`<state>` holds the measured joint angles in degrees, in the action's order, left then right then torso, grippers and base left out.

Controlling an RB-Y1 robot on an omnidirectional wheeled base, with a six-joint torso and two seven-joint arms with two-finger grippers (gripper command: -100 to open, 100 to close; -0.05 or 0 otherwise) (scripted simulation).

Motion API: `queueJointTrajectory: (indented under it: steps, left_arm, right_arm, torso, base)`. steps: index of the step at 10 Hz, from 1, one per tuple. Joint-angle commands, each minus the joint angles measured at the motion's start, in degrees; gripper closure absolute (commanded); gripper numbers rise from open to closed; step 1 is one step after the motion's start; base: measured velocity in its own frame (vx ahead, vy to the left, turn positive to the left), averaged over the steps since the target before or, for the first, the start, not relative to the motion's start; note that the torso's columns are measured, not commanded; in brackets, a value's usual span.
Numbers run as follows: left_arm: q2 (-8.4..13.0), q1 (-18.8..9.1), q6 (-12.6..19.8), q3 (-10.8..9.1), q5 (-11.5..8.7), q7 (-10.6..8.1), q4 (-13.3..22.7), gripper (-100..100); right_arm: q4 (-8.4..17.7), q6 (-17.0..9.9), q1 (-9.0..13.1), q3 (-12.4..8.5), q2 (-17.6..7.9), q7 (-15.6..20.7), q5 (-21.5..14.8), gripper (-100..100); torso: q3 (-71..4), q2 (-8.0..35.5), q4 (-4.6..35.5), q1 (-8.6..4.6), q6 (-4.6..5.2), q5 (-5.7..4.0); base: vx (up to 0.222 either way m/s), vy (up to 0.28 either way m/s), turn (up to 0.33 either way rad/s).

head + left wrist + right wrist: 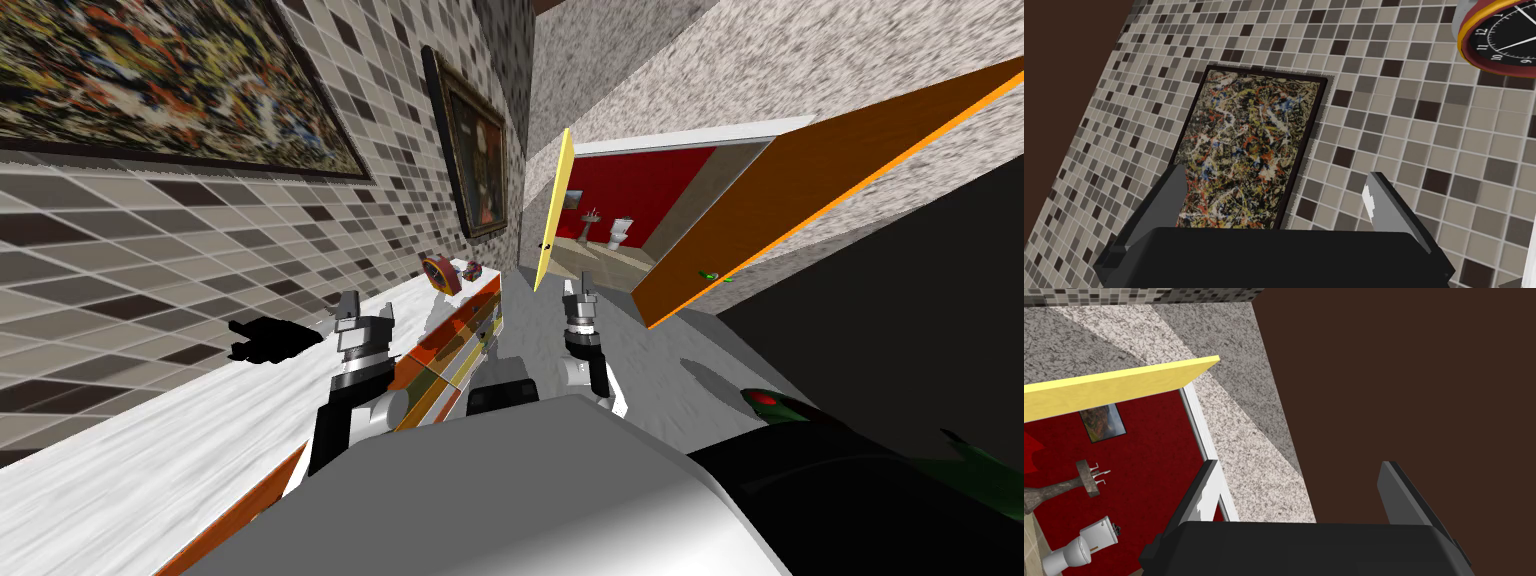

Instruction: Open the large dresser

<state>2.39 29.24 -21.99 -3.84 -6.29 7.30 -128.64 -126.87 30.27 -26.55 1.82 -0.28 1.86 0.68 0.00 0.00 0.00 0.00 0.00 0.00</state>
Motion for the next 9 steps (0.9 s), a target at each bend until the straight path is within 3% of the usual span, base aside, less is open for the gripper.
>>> queueJointTrajectory:
  steps: [1,9]
  left_arm:
    - [0.00,0.00,0.00,0.00,0.00,0.00,0.00,0]
    - [0.00,0.00,-0.01,0.00,0.00,0.00,-0.02,0]
  right_arm:
    - [0.00,0.00,0.00,0.00,0.00,0.00,0.00,0]
    - [-0.02,0.01,0.00,0.00,0.00,0.00,0.00,0]
  torso:
    - [-4.67,2.32,2.35,0.00,0.00,0.00]
    - [-70.73,35.39,35.37,0.00,0.00,0.00]
  base:
    - [0.000,0.000,0.000]
    - [0.000,0.000,0.000]
